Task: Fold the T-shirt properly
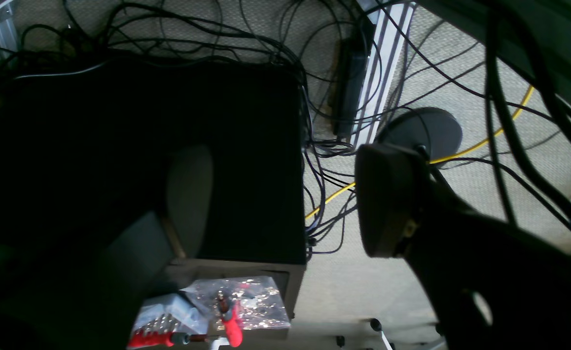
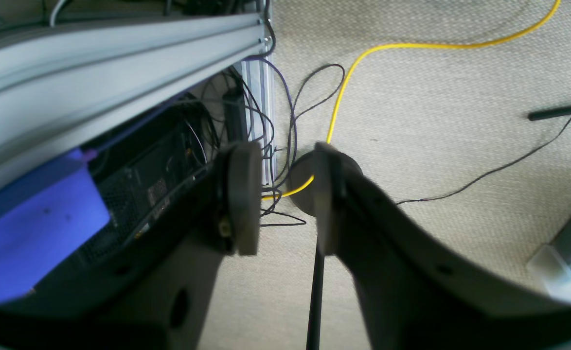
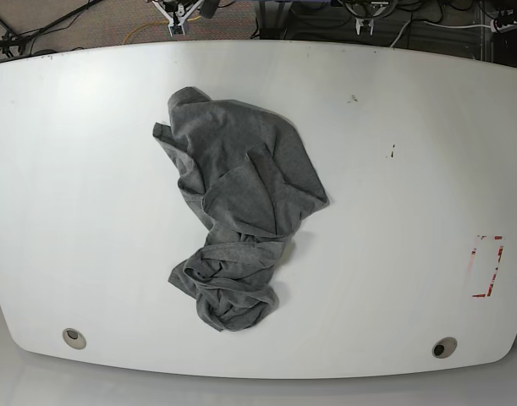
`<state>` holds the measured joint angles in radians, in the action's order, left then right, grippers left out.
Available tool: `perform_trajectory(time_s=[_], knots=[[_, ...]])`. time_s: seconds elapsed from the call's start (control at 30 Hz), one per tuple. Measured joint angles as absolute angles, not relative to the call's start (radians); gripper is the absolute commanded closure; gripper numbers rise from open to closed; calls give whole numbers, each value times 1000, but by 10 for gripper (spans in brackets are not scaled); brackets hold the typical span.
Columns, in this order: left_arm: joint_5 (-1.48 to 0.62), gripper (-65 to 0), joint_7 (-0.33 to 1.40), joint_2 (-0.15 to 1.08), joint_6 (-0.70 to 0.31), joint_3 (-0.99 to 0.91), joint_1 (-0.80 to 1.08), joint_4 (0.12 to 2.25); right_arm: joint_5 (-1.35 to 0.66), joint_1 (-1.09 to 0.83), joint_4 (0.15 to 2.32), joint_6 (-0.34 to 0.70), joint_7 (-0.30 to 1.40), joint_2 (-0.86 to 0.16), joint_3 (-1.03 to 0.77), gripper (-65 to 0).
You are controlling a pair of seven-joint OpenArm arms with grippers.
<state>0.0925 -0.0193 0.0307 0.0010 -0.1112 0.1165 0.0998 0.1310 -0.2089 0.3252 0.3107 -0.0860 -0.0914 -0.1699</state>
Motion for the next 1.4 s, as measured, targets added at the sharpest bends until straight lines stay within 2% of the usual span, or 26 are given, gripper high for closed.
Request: perform_trajectory(time_s=[0.03, 0.5, 0.77, 0.93, 1.4], knots=[[88, -433, -54, 39, 1, -110, 119, 100, 131, -209, 326, 303, -94, -84, -171, -171], [89, -433, -47, 36, 0, -110, 145, 108, 135, -184, 326, 307, -86, -78, -171, -171], [89, -433, -193, 36, 0, -112, 200, 148, 128, -218, 344, 307, -147, -78, -173, -168], [89, -432, -196, 32, 0, -112, 283, 284, 127, -310, 466, 307, -134, -74, -176, -168], [89, -429, -138, 66, 1, -110, 652, 914, 130, -632, 921, 310, -125, -16, -177, -166]])
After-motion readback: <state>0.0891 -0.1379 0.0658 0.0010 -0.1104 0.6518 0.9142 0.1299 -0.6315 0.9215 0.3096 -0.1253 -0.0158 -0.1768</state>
